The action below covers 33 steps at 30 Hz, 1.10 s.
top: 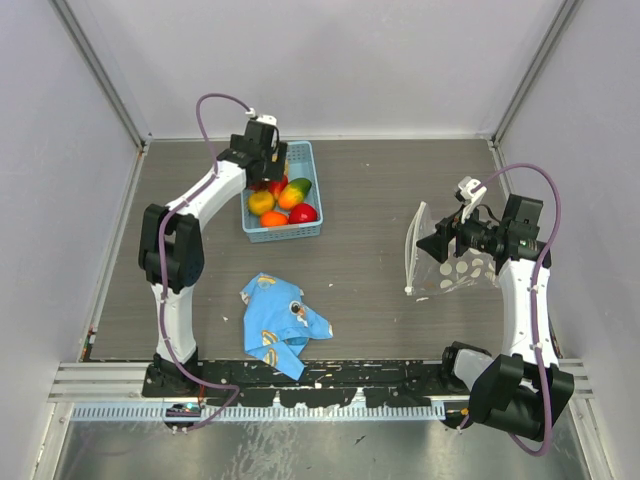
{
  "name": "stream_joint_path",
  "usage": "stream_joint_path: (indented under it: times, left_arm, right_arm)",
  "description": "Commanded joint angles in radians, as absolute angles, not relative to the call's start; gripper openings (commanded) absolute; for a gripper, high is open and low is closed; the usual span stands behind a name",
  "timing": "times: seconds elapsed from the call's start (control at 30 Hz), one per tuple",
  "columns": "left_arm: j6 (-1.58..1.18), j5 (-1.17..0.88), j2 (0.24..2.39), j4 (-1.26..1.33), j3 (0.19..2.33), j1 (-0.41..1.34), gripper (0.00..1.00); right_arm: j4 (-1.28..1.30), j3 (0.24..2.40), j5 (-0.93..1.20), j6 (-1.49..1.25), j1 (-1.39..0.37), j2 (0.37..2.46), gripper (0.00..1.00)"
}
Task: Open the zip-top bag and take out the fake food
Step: Place the fake fruit in the bin, then reset both arms
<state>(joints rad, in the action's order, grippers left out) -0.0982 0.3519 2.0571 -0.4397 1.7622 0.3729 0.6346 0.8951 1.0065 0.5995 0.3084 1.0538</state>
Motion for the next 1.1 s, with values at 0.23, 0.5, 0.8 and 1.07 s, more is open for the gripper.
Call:
stream_joint_path:
  times: [0.23, 0.5, 0.8, 1.07]
  left_arm:
    - [-0.108, 0.412, 1.997, -0.437, 1.816, 0.369, 0.98]
    - [-0.146, 0.320, 1.815, -0.360, 1.671, 0.369, 0.98]
    - [-0.242, -0.003, 1.481, -0.088, 1.327, 0.365, 0.98]
    - [-0.338, -0.192, 1.260, -0.029, 1.184, 0.361, 0.98]
  right_arm:
    - [0.609, 0.909, 1.008, 0.607, 0.298, 1.046, 0.77]
    - [0.602, 0.907, 0.994, 0.605, 0.298, 1.041, 0.77]
    - [0.564, 0.899, 0.948, 0.566, 0.298, 1.034, 0.78]
    - [0.520, 0.900, 0.822, 0.503, 0.320, 1.031, 0.82]
